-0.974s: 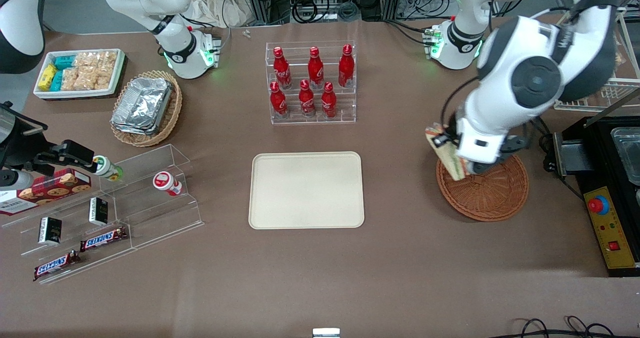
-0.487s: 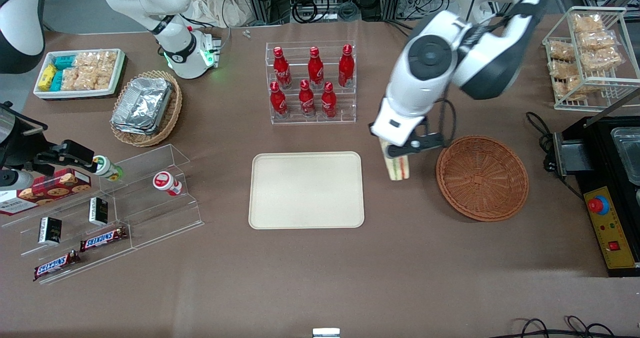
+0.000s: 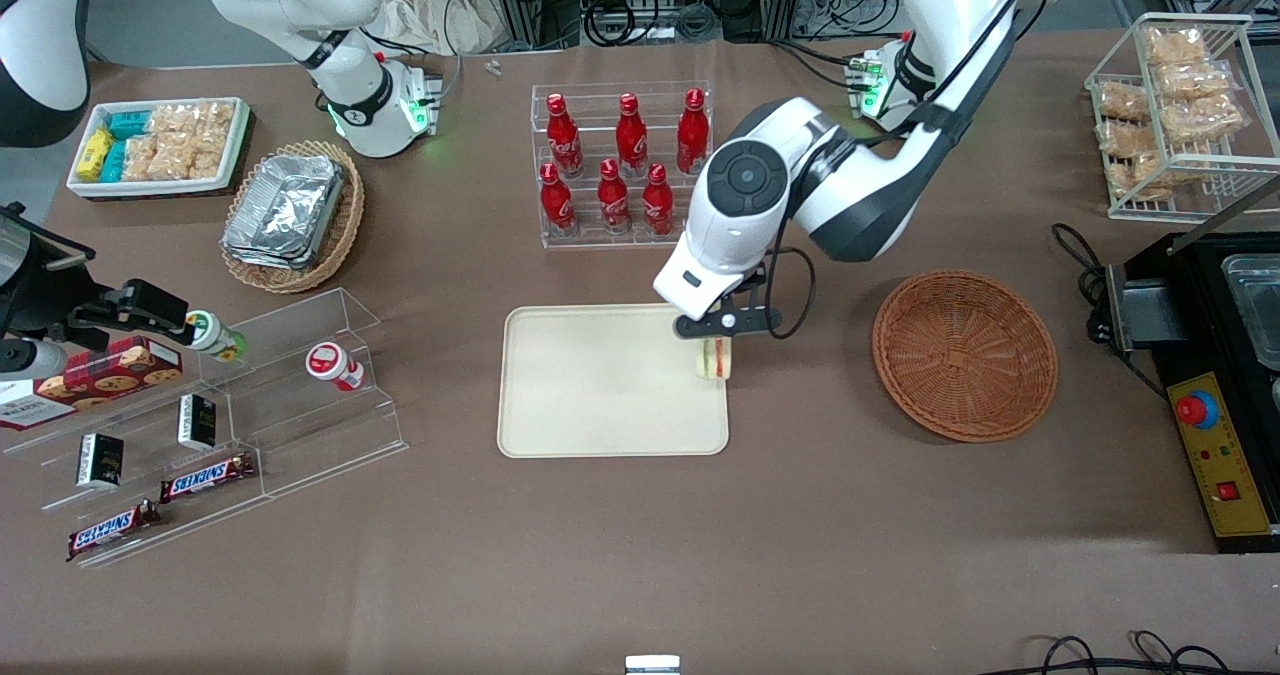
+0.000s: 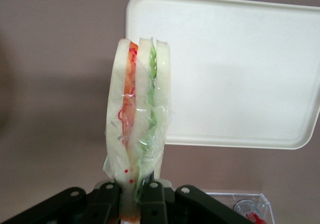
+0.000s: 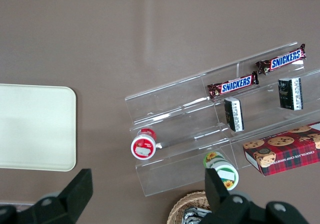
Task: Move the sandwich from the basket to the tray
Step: 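Carry the sandwich over the cream tray and lower it onto it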
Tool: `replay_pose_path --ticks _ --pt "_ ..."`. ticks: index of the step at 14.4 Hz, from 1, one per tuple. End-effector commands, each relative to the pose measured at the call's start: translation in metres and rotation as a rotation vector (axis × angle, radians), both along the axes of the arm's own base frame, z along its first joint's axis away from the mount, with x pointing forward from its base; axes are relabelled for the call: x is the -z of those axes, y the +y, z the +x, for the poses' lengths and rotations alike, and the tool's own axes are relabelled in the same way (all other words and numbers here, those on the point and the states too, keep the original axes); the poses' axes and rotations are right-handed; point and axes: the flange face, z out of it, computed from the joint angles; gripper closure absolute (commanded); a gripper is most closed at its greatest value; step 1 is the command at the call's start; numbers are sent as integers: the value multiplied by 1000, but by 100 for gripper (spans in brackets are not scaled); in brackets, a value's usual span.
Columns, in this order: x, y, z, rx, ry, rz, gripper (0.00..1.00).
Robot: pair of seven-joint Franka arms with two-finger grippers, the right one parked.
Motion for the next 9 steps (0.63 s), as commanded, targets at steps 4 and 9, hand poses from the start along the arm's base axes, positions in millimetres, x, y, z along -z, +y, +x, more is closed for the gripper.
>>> replay_pose_path --ticks 4,9 --pt "72 -32 -2 79 3 9 100" --pt "114 -26 7 60 24 -3 100"
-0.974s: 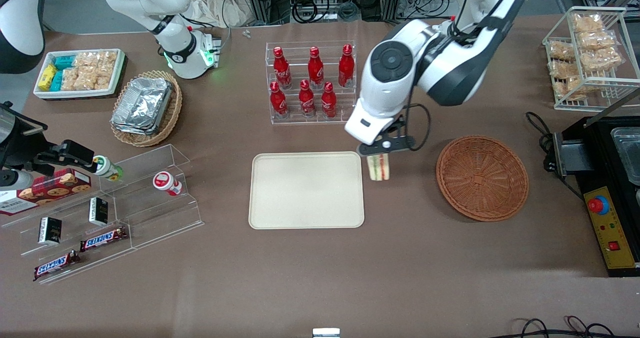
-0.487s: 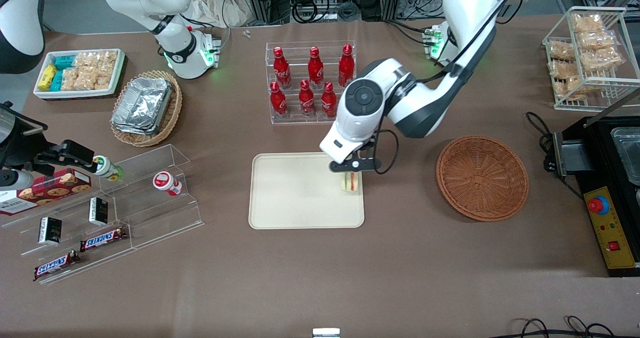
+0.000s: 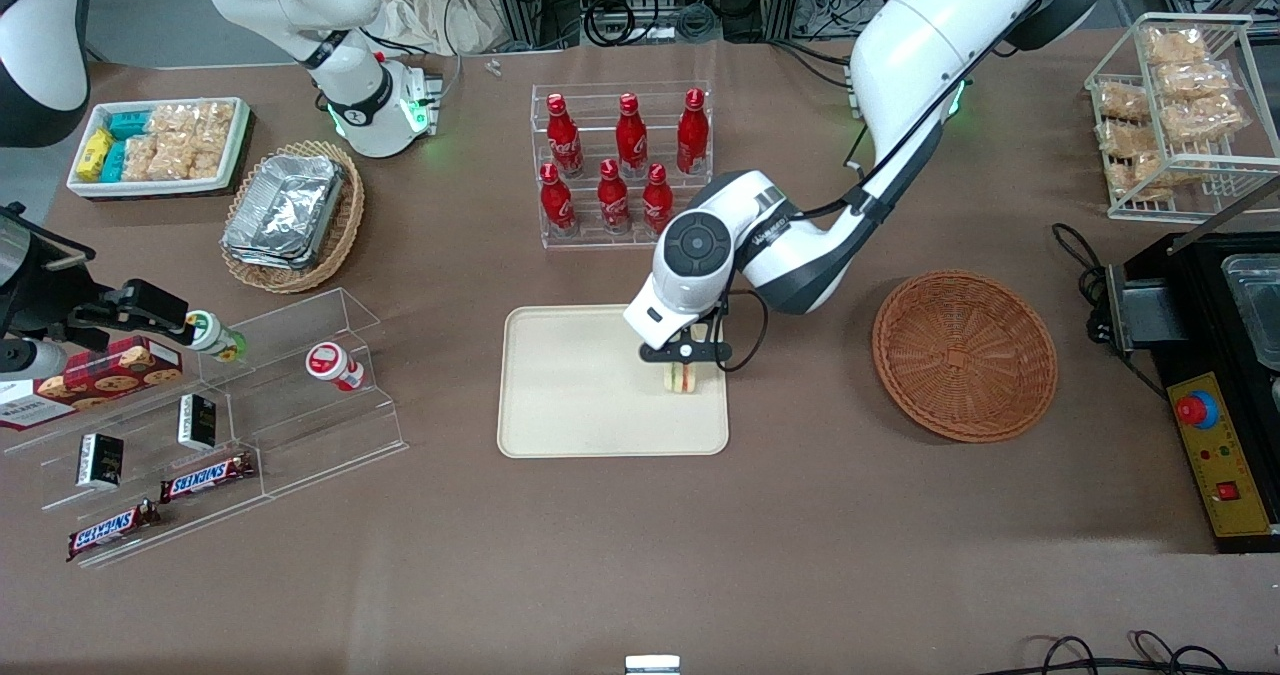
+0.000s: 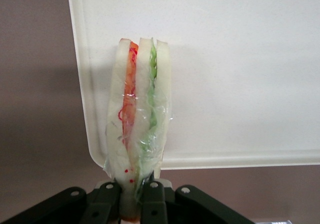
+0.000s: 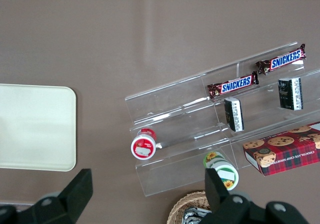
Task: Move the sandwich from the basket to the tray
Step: 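Carry the sandwich over the cream tray and lower it onto it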
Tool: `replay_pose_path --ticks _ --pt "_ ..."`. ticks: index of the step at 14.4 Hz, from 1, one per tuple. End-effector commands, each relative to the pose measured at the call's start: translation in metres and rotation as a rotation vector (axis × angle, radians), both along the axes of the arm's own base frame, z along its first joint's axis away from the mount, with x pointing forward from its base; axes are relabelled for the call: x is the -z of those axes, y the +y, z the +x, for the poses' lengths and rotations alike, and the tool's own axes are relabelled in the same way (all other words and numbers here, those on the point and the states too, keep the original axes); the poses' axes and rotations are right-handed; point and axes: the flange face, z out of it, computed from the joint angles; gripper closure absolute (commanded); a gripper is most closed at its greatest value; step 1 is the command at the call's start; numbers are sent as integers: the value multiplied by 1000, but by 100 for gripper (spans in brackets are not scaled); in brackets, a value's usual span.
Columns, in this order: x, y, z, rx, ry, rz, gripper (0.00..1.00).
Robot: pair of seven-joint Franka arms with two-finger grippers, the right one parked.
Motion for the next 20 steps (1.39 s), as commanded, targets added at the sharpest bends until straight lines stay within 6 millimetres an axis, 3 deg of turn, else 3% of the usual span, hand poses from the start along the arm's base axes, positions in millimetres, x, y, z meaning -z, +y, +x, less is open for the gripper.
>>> replay_pose_path --ticks 1,4,6,7,8,9,12,17,20 --pt "15 8 17 -17 -12 1 100" --pt "18 13 25 -42 -33 0 100" --pt "25 22 29 -54 -45 26 93" --pt "25 23 30 -70 -46 32 68" --pt "25 22 29 -78 -46 35 25" --pt "25 21 28 -83 -46 36 0" --pt "11 21 24 -197 -43 75 0" --pt "-83 48 -1 -170 -103 188 0" --pt "-131 105 4 -138 -120 233 0"
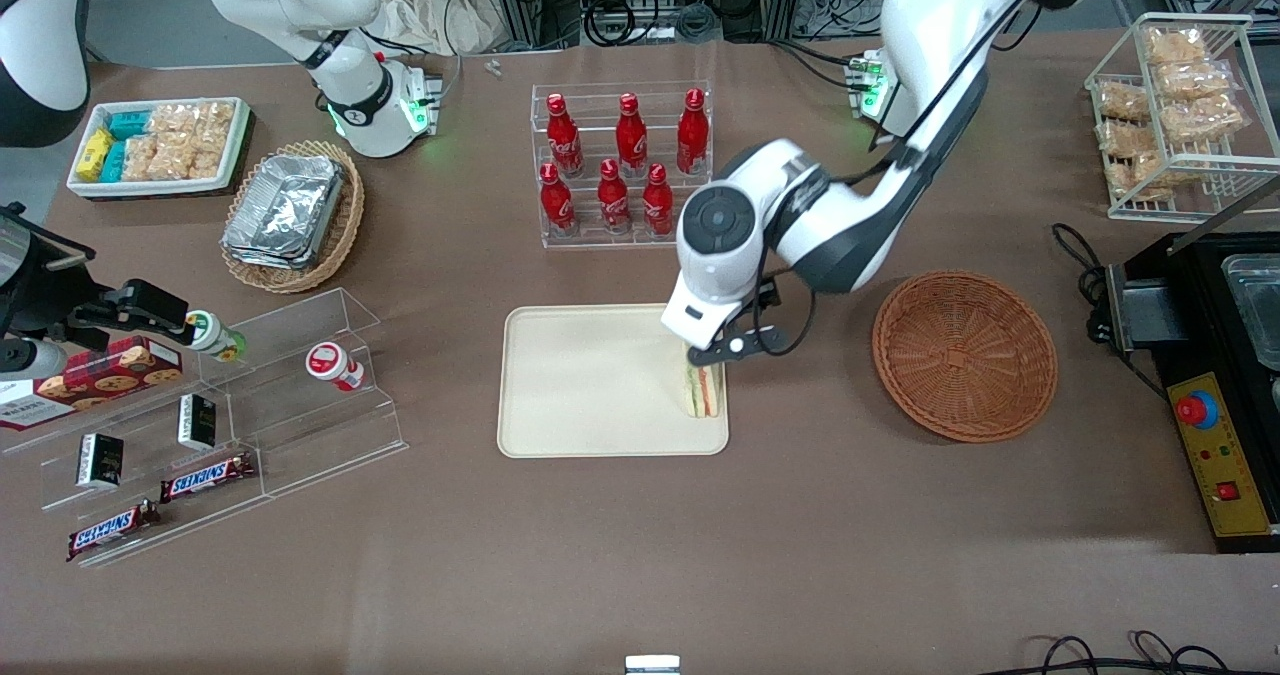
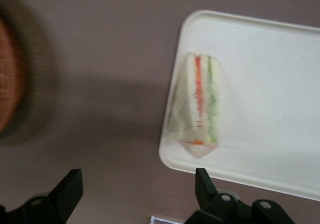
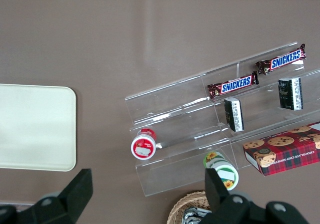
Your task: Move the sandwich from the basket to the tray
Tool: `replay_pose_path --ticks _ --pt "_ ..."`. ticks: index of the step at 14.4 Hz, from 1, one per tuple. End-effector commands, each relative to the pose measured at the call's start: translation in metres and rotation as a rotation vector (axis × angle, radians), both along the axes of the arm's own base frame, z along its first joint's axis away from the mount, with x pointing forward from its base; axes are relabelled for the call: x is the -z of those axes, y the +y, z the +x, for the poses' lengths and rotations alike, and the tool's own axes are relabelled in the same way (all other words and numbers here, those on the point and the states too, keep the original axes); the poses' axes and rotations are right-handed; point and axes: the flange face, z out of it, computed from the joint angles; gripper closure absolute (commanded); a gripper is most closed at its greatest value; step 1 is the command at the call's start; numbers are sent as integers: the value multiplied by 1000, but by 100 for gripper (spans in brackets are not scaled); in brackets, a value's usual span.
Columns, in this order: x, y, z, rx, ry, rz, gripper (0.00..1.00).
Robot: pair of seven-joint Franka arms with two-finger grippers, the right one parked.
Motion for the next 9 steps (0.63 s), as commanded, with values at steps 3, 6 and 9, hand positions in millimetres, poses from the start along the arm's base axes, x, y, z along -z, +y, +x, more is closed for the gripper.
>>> replay_pose_path --ticks 3,6,9 --pt "-64 100 12 56 42 39 0" --pt "-93 172 32 223 113 27 0" --pt "-120 247 48 323 166 12 0"
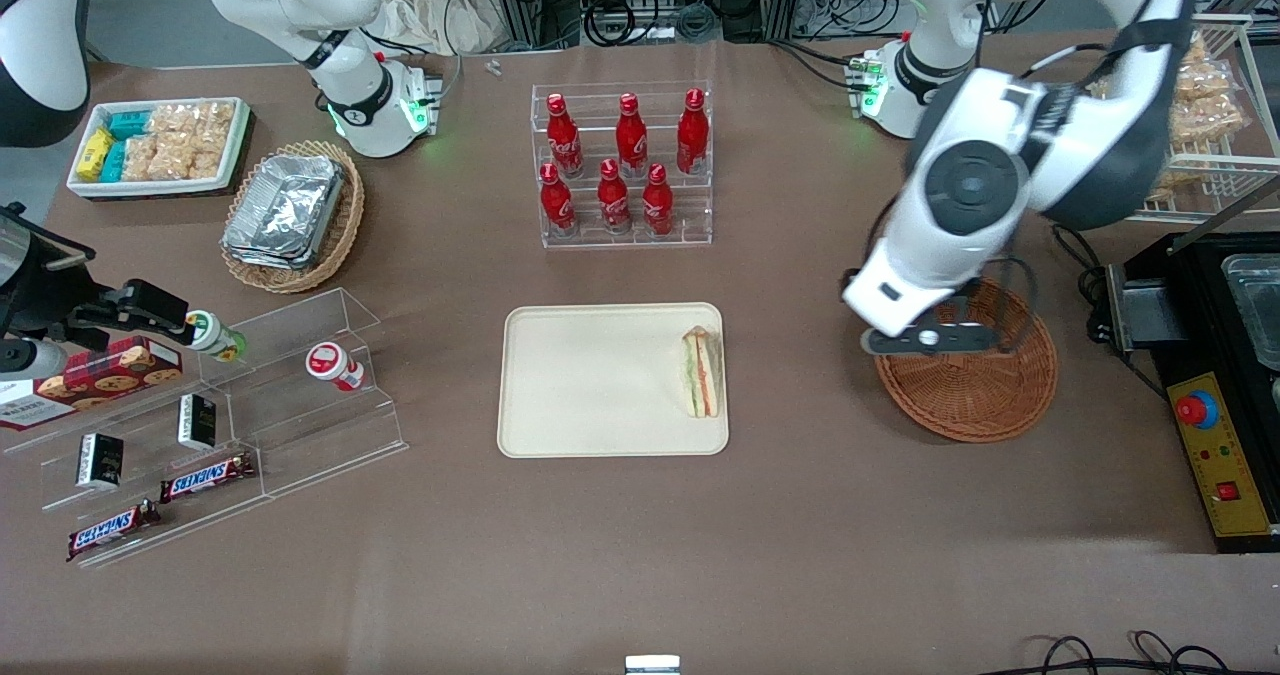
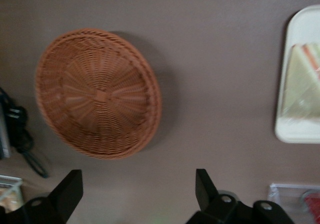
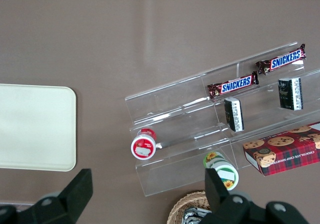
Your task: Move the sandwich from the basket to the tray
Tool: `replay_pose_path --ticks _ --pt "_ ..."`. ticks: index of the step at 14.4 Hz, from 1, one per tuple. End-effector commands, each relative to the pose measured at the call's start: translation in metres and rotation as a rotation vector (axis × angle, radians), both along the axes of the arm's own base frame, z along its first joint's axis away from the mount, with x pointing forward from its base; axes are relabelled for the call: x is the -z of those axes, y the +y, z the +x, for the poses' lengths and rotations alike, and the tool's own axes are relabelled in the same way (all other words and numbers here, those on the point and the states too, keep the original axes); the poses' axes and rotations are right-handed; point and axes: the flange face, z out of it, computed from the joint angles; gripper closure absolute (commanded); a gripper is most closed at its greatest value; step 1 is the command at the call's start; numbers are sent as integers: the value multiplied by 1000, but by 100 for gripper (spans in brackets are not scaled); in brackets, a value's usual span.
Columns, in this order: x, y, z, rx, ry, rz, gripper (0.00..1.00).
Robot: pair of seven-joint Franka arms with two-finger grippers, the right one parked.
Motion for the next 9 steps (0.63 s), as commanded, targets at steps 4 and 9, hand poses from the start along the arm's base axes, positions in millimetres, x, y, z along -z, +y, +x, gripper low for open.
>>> replay_pose_path --ticks 4,9 --pt "-62 119 4 79 17 -58 0" --pt "-91 155 3 -14 46 -51 0"
